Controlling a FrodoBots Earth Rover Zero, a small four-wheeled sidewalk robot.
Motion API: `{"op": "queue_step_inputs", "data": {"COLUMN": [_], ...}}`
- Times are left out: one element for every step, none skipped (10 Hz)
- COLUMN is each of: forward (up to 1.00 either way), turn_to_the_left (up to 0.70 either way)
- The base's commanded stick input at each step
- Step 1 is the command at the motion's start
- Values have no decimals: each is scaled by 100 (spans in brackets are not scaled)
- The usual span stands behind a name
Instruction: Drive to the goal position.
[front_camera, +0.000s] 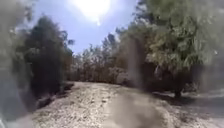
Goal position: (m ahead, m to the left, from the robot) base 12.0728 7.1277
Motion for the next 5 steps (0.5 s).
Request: {"op": "queue_step_inputs", "data": {"forward": [44, 44, 44, 44, 44], "turn_to_the_left": [10, 21, 26, 16, 2]}}
